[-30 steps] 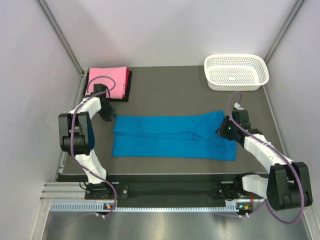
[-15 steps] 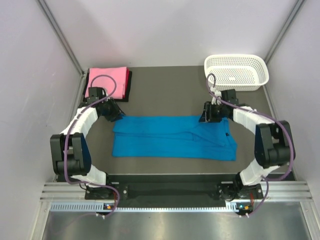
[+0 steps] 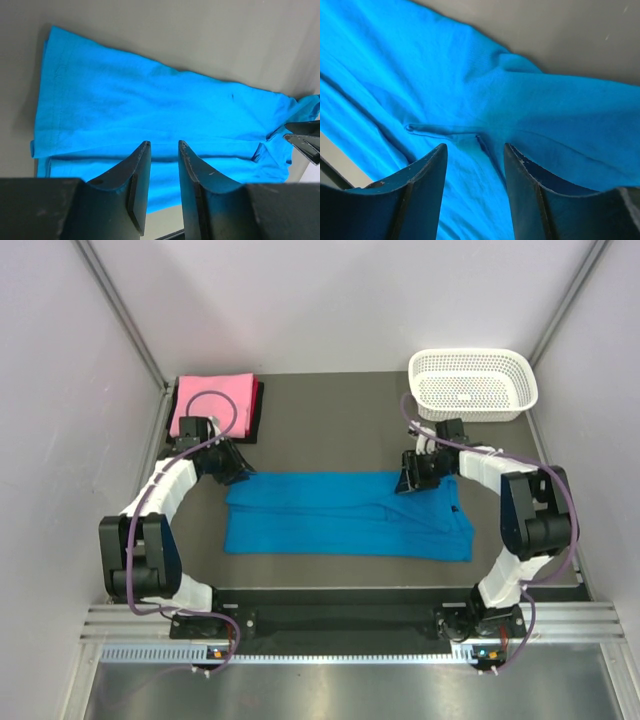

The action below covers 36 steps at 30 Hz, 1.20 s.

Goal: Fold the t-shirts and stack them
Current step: Fold the tshirt

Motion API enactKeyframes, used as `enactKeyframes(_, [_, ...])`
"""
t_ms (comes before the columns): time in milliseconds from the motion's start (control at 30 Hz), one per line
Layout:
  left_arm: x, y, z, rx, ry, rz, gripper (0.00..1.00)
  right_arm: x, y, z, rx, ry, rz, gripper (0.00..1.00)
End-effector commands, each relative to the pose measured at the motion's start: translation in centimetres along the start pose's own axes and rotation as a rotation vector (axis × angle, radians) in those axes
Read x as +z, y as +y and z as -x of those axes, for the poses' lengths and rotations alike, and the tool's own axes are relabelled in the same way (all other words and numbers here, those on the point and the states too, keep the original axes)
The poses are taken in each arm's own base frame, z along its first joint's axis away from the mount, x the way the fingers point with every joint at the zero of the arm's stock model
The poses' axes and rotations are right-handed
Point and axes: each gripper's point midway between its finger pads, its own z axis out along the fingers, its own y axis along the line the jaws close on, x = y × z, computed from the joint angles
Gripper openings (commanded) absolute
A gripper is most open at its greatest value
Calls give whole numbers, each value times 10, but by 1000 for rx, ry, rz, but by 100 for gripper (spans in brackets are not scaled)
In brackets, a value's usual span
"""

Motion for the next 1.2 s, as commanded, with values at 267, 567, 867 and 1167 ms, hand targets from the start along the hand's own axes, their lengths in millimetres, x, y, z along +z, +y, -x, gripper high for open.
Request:
enactKeyframes(267, [-7, -11, 10, 58, -55, -20, 33, 14, 17, 9, -75, -4, 73, 49])
enactKeyframes(567, [-9, -17, 10, 70, -58, -24, 32, -13, 47, 1, -64, -42, 29, 45])
enactKeyframes(867, [-2, -47, -23, 154, -3, -58, 33, -16, 102, -62, 3, 8, 40, 41])
enactKeyframes(1167, [22, -152, -124, 183, 136, -321, 34, -84, 65, -37, 308, -272, -318, 41])
